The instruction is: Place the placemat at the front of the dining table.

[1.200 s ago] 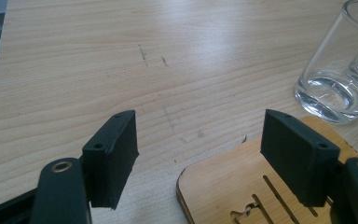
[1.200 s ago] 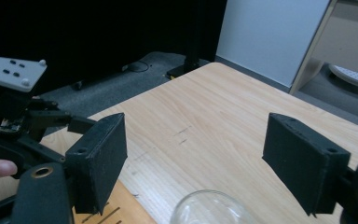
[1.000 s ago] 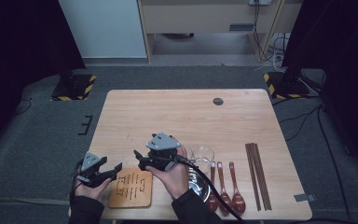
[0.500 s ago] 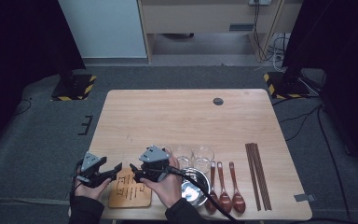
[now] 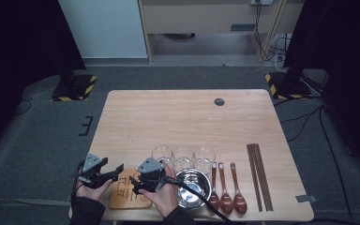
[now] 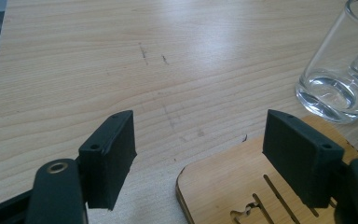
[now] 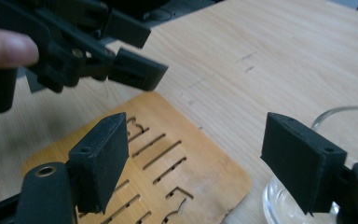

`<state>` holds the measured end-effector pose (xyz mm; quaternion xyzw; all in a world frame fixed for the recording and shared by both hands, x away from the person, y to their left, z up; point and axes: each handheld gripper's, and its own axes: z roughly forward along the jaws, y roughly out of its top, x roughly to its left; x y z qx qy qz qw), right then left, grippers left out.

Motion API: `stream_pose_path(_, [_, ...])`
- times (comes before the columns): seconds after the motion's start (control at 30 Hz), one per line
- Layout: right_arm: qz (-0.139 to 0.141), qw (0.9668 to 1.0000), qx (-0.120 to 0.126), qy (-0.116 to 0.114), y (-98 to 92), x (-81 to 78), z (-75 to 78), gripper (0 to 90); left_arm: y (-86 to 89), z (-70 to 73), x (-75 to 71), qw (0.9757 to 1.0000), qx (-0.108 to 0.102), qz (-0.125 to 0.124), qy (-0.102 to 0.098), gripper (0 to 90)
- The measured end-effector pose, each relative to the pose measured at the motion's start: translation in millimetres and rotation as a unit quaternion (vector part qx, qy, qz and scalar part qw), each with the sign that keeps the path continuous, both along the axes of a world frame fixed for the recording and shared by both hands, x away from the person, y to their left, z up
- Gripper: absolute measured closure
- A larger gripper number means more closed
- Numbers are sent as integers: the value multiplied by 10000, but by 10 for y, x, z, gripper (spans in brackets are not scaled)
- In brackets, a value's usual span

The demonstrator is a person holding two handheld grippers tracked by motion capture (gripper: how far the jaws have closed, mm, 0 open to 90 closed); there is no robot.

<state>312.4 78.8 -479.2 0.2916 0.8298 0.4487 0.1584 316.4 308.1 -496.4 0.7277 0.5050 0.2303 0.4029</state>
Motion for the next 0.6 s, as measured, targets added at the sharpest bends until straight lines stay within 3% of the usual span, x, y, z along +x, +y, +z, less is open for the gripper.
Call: stream_pose_path(0.6, [-58,9991,-364,215,42,-60,-283,187,-106,-139,38,9994,64,-140,303,215])
